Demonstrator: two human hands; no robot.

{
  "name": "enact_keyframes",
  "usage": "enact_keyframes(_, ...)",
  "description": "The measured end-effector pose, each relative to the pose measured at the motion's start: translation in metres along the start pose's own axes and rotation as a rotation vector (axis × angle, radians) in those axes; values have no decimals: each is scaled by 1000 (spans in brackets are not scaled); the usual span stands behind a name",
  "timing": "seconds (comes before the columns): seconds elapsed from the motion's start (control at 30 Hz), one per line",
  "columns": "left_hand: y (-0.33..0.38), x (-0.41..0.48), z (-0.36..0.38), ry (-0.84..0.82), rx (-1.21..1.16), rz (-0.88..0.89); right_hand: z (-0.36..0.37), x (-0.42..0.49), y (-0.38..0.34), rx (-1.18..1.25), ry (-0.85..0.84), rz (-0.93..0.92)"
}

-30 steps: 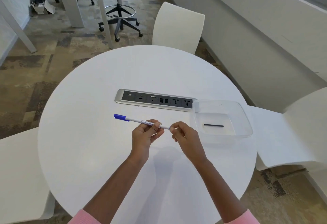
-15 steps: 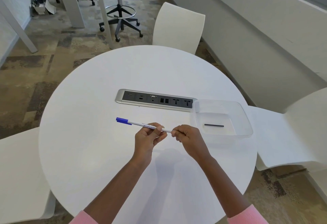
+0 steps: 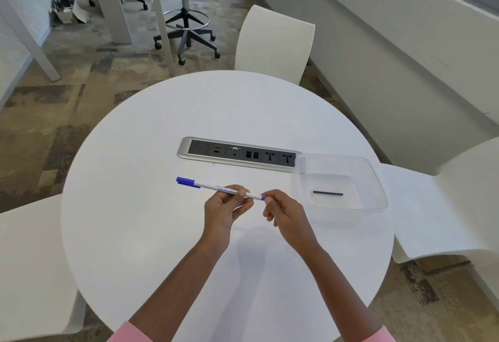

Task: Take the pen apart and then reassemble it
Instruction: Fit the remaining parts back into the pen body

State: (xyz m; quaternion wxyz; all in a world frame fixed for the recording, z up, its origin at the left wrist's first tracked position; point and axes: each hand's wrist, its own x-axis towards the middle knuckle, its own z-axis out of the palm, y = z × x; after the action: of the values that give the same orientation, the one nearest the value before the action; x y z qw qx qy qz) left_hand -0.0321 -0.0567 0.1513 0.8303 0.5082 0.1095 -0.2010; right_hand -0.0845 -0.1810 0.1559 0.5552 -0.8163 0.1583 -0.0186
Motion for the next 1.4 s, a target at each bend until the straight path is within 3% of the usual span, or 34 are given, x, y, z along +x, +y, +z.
enact_keyframes(0.17, -1, -2, 0, 1, -7, -22, 2, -3, 5, -350, 80, -214)
enact_keyframes(0.3, -1, -4, 2, -31, 2, -36, -3, -1, 5, -374, 96, -266)
enact_keyframes(0.6, 0, -4, -4, -97, 95, -19, -13, 4, -6, 151, -152, 173)
enact_keyframes(0.73, 1, -3, 0, -70, 94, -10, -10, 3, -3, 363, -158, 279)
enact_keyframes(0.87, 0, -3, 3, -3, 49, -27, 2, -4, 4, 245, 35, 104)
enact_keyframes(1.17, 0, -9, 5, 46, 103, -37, 7, -6, 22, -408, 262, -375)
enact_keyframes(1.27, 0, -10, 4, 28, 179, -43, 2, -3, 26, -565, 279, -500)
enact_keyframes(1.4, -1, -10, 2, 40, 186, -71, -2, -3, 22, -460, 185, -461)
